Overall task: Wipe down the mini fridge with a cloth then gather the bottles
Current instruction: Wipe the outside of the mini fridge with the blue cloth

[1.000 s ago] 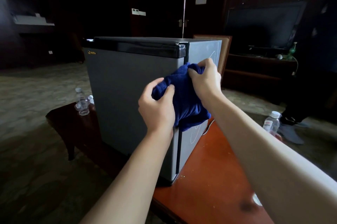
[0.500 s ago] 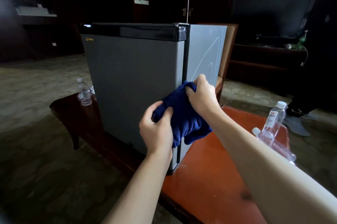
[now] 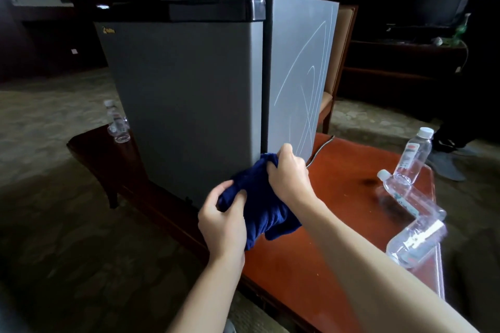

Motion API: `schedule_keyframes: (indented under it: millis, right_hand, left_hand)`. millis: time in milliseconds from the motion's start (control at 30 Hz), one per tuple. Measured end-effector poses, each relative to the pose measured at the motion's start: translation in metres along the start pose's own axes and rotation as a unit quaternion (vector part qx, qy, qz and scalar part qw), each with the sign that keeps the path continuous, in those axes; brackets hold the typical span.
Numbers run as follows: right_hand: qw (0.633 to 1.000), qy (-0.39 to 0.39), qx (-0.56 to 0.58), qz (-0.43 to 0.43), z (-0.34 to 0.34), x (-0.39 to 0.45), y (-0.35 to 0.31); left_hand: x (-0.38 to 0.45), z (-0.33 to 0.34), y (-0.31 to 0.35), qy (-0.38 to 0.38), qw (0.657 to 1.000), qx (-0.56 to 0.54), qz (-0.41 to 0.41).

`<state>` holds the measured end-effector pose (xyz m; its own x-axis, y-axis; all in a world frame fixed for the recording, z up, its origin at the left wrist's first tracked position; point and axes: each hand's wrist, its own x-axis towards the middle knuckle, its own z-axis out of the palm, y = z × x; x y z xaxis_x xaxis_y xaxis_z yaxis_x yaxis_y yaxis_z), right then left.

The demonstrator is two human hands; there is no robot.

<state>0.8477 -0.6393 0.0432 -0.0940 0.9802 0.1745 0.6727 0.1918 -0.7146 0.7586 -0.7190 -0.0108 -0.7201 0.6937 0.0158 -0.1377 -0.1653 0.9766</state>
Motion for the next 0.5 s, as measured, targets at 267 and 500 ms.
schedule_keyframes:
  millis: [267, 500]
  right_hand:
    - [0.993, -0.076, -0.045, 0.078, 0.062, -0.013, 0.065]
    - [0.975, -0.137, -0.026, 0.173, 0.106, -0.029, 0.106]
  left_hand:
    - [-0.003, -0.017, -0.061, 0.032, 0.989, 0.121, -0.082]
    - [0.001, -0.040, -0.086, 0.014, 0.959, 0.229, -0.164]
